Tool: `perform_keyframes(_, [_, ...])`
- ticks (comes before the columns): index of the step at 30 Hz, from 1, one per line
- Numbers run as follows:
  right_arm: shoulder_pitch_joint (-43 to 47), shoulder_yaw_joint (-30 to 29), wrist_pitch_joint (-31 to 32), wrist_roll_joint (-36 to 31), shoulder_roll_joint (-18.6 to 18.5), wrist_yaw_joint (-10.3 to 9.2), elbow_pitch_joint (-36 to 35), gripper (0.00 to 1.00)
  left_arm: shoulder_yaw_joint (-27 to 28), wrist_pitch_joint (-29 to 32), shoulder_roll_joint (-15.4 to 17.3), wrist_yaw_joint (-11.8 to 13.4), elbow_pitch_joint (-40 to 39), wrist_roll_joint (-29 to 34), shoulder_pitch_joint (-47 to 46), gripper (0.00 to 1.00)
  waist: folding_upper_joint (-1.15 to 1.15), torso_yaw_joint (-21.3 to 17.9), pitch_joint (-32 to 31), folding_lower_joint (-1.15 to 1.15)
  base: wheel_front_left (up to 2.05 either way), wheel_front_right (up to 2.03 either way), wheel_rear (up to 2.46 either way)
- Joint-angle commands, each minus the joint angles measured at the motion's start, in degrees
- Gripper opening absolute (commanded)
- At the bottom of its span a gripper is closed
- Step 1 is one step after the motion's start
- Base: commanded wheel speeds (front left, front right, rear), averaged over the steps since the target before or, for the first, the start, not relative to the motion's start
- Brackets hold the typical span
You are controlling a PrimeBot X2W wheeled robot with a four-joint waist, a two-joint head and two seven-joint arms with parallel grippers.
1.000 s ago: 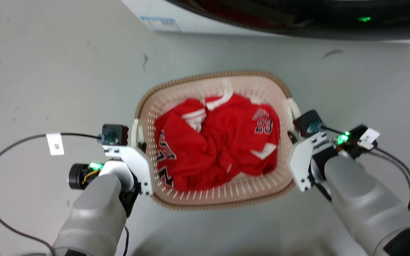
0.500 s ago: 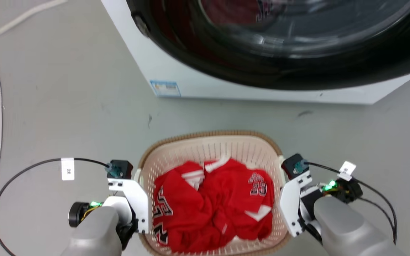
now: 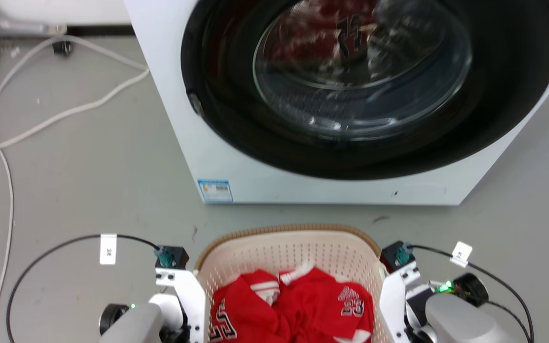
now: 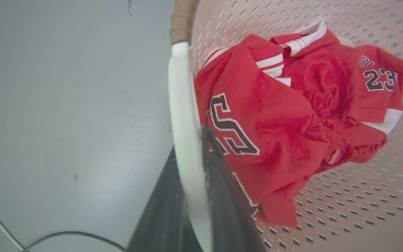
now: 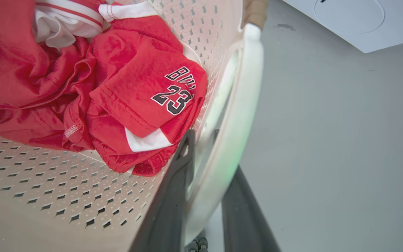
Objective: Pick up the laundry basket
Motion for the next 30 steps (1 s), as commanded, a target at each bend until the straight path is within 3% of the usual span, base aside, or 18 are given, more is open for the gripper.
perform_keyframes(1, [1.2,1.1,0.4,0.8,0.0,0.32,-0.6,0.0,-0.7,0.4,-0.3,-0.3,-0.6,-0.7,0.9,0.0,0.0,-1.0,-3.1,0.01,0.0,0.0,0.0])
perform_keyframes(17, [3.0,8.4,4.2,10.2,-1.4,0.29,-1.4,0.0,-6.8,4.7,1.1,-0.2,-0.8,-7.0,2.4,0.0,0.0,-2.1,-9.1,0.01,0.0,0.0,0.0])
perform_keyframes(30, [1.9,11.4,0.9,12.8,-1.1,0.29,0.0,0.0,-9.5,2.8,0.8,-0.2,0.9,-9.0,1.2,0.0,0.0,-1.8,-9.6,0.01,0.0,0.0,0.0])
